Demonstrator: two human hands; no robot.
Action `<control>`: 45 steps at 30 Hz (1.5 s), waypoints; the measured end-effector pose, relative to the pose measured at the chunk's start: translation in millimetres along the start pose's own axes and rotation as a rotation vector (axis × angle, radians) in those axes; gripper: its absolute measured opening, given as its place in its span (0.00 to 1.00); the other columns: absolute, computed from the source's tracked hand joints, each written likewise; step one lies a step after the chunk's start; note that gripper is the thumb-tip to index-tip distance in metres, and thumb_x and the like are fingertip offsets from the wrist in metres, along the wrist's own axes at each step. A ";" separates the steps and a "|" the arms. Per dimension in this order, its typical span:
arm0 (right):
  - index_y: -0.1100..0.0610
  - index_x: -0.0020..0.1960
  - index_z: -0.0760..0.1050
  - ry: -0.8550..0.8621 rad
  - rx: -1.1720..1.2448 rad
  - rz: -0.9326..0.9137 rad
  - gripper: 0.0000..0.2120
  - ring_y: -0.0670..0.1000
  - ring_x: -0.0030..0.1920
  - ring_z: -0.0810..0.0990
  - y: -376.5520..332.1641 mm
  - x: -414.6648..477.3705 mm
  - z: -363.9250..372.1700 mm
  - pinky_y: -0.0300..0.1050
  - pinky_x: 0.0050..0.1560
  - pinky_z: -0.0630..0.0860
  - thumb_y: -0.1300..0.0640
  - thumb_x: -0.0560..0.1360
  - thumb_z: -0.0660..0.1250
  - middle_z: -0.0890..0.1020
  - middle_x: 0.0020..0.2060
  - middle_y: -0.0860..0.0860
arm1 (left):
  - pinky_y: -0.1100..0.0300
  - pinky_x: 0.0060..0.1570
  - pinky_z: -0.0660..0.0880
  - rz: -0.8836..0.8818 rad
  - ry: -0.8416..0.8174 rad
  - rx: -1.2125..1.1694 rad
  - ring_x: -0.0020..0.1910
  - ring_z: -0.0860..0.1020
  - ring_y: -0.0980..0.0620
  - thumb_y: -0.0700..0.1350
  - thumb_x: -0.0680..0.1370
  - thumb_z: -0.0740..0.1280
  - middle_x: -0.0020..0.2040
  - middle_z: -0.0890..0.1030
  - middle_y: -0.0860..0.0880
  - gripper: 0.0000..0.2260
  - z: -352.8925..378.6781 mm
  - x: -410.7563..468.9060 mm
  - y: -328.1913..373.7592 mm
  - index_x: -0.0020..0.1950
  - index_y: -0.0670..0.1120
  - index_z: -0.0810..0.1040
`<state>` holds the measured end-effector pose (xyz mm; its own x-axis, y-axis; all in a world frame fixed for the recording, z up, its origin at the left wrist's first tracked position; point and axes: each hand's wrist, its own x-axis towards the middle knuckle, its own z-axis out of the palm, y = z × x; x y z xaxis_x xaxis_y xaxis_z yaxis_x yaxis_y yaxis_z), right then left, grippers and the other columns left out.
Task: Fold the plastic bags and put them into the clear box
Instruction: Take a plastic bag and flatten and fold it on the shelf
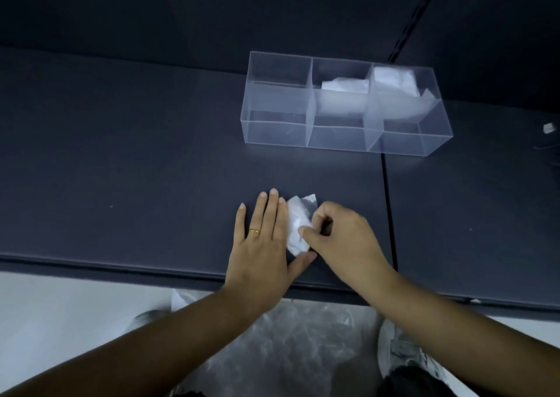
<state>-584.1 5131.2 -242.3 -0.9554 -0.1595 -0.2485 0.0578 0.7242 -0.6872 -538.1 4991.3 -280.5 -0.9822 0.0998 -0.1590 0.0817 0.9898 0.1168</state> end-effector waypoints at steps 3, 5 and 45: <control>0.53 0.36 0.72 -0.116 0.302 0.055 0.12 0.46 0.35 0.76 -13.3 9.3 -9.7 0.45 0.40 0.76 0.66 0.69 0.72 0.78 0.33 0.49 | 0.48 0.74 0.39 0.003 0.046 -0.175 0.77 0.43 0.47 0.71 0.72 0.33 0.78 0.48 0.44 0.42 -9.1 1.3 0.0 0.76 0.42 0.43; 0.53 0.41 0.74 -0.089 0.374 -0.034 0.13 0.48 0.37 0.77 -22.1 27.3 -33.8 0.45 0.43 0.76 0.70 0.69 0.71 0.79 0.34 0.50 | 0.48 0.75 0.44 0.061 0.147 -0.276 0.76 0.51 0.46 0.70 0.76 0.40 0.77 0.57 0.42 0.41 -21.0 10.3 -7.1 0.76 0.40 0.55; 0.52 0.40 0.76 -0.083 -0.088 -0.660 0.11 0.42 0.35 0.72 -31.8 -9.7 -48.5 0.36 0.38 0.69 0.46 0.76 0.65 0.74 0.37 0.44 | 0.47 0.75 0.46 0.116 0.073 -0.129 0.77 0.49 0.49 0.62 0.78 0.46 0.78 0.56 0.47 0.32 -22.0 -7.5 -62.6 0.76 0.44 0.61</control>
<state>-590.7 5142.3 -184.9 -0.7567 -0.6361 0.1511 -0.5583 0.5084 -0.6557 -539.6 4926.4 -265.0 -0.9775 0.2004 -0.0666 0.1774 0.9504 0.2553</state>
